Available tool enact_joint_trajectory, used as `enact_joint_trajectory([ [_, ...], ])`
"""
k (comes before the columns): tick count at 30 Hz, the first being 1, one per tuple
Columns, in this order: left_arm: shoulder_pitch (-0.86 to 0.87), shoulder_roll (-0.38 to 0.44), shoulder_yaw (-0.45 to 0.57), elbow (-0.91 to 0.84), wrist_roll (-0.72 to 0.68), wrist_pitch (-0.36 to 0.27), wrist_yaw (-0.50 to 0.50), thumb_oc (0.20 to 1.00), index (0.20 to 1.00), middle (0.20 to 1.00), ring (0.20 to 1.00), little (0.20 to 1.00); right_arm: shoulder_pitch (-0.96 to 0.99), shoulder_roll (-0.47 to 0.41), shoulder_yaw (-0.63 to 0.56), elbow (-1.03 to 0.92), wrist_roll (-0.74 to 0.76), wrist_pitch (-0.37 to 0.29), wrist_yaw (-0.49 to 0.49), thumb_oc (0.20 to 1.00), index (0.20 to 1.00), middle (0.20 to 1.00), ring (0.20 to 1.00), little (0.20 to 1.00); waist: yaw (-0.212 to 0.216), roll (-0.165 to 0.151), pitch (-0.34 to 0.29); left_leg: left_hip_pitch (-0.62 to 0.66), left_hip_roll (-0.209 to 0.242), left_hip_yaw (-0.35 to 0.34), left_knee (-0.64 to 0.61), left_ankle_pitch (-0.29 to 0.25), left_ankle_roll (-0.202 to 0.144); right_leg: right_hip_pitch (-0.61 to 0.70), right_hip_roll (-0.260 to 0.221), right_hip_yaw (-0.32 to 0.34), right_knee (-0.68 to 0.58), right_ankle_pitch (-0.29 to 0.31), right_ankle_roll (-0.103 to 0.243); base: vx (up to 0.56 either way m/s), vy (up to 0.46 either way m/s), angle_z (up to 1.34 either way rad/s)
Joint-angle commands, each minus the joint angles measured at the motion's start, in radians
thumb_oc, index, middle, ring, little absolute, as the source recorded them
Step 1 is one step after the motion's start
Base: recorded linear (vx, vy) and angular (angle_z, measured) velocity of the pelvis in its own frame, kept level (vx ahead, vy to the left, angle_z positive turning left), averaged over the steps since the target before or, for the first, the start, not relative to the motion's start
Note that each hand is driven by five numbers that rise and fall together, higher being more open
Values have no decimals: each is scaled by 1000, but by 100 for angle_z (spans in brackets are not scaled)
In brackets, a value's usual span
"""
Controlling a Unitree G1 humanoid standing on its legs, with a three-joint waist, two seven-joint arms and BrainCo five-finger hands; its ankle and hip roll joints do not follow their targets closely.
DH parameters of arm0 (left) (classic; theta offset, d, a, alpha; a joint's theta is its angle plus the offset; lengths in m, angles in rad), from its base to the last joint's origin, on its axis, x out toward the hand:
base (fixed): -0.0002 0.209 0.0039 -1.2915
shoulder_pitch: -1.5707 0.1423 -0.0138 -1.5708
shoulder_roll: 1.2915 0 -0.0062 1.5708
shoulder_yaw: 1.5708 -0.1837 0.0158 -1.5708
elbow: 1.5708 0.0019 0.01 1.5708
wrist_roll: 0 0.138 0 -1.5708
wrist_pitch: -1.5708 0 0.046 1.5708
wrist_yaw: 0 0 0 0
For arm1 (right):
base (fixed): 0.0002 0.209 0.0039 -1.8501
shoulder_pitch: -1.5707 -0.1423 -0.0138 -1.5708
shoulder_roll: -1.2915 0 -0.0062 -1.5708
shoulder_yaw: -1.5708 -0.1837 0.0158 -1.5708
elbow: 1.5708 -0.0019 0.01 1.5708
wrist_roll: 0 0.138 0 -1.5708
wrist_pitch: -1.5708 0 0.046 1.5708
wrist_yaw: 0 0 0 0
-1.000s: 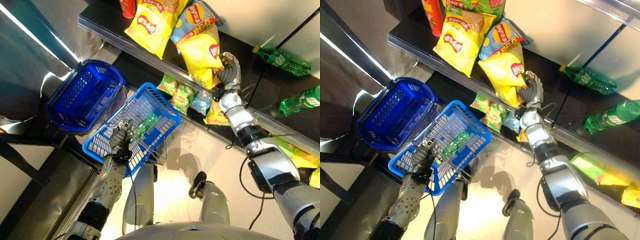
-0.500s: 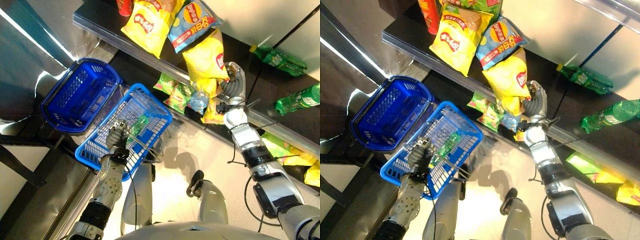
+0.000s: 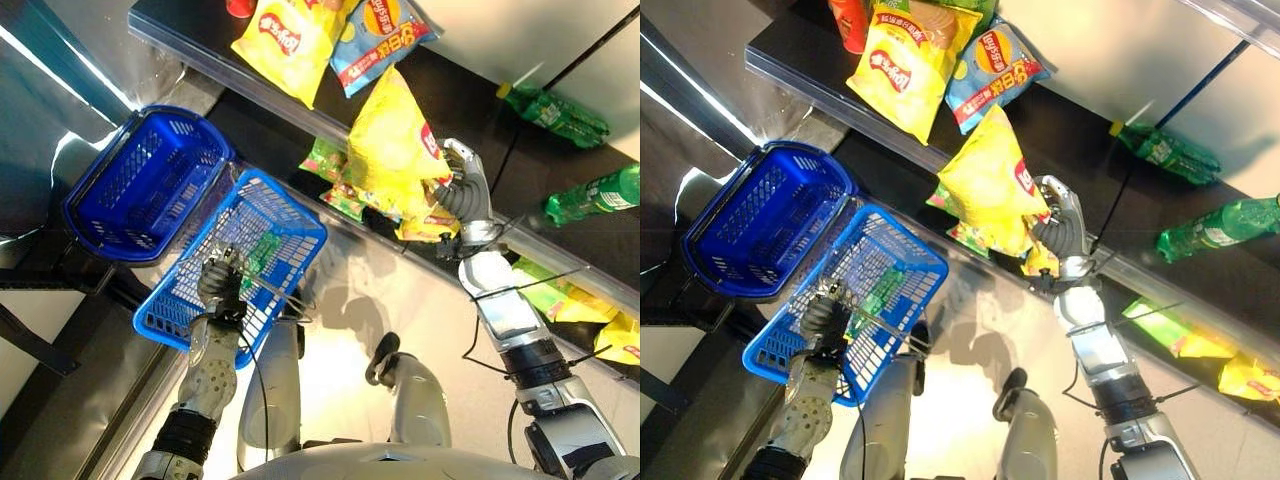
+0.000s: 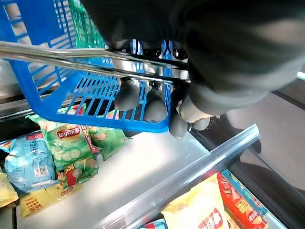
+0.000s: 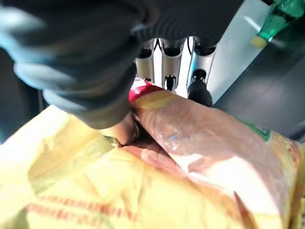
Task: Pick up the snacks into the basket
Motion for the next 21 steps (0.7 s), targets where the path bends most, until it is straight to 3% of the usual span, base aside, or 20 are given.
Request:
enact_joint_trajectory([
  [1,-26,-10,19,-212,82,-100,-92,200,200,200,200,200,-41,-54,20,-100,33,-91,21,200,200,200,200,200,-1,9,-43,69,-11,-10,13,-80,33,-1,1,2,39,122,33,0,0,0],
  [6,-29,-7,9,-232,79,-100,-102,200,200,200,200,200,-106,-37,114,-8,17,-70,46,200,200,200,200,200,13,10,-41,63,-16,-17,7,-75,33,-2,-1,-4,38,120,30,0,0,0],
  [10,-42,-5,-5,-235,66,-102,-109,200,200,200,200,200,-235,26,218,180,-25,-30,36,200,200,200,200,200,38,17,-38,56,-24,-24,3,-67,33,-1,-4,-11,36,118,24,0,0,0],
  [21,-65,18,-38,-253,37,-96,-122,200,200,200,200,200,-532,158,365,539,-111,38,27,200,200,200,200,200,93,29,-26,40,-38,-43,-10,-50,34,-3,-6,-30,29,125,17,-25,-8,7],
])
